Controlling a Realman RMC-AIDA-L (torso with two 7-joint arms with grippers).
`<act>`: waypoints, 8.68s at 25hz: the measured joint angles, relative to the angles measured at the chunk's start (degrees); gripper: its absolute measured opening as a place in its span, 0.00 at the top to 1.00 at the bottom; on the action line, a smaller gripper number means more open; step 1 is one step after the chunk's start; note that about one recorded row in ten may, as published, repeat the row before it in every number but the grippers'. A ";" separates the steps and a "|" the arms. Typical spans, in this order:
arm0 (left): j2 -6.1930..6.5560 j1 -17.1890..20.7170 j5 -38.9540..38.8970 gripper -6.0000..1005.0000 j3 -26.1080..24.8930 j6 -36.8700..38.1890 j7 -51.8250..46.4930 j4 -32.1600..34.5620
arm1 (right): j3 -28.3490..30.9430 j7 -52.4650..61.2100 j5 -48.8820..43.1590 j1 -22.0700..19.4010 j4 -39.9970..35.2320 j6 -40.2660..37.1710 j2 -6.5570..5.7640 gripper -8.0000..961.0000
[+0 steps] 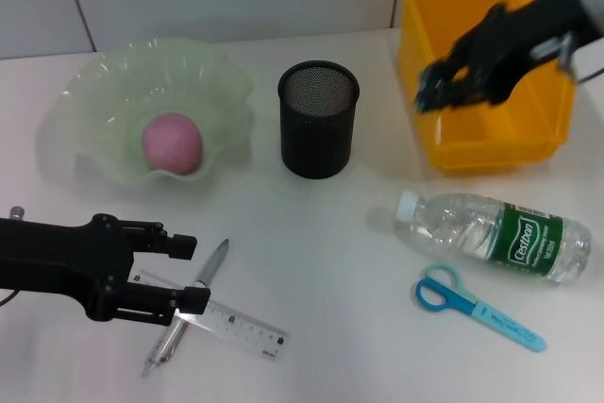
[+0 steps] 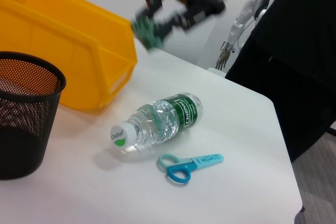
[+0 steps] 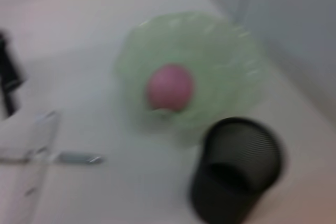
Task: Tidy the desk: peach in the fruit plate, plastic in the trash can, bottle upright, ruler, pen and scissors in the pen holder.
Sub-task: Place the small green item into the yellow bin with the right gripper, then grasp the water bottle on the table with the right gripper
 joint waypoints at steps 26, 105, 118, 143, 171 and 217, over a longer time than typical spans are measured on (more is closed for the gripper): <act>-0.43 -0.17 0.00 0.23 0.08 0.00 -0.08 -0.52 | 5.24 9.44 -16.16 1.53 15.50 20.30 0.17 0.73; -1.02 -0.25 -2.31 0.22 -0.45 0.45 0.72 -0.79 | 9.60 -1.60 8.63 1.25 22.97 -9.64 -6.30 0.24; -1.12 -0.22 -3.55 0.23 -1.27 0.32 0.72 -0.78 | -2.70 6.24 -7.97 11.08 22.45 -8.30 -5.74 0.24; -1.22 -0.44 -3.60 0.23 -2.75 0.28 0.70 -1.40 | -11.36 6.48 -22.67 13.69 26.87 -0.94 0.58 0.24; -1.07 -0.16 -3.61 0.23 -2.72 0.62 1.23 -1.49 | -12.62 7.01 -26.52 13.60 31.07 3.23 2.10 0.24; -1.04 -0.36 -3.69 0.22 -2.72 0.53 1.60 -1.49 | -14.09 7.09 -26.34 13.97 38.65 9.35 2.26 0.23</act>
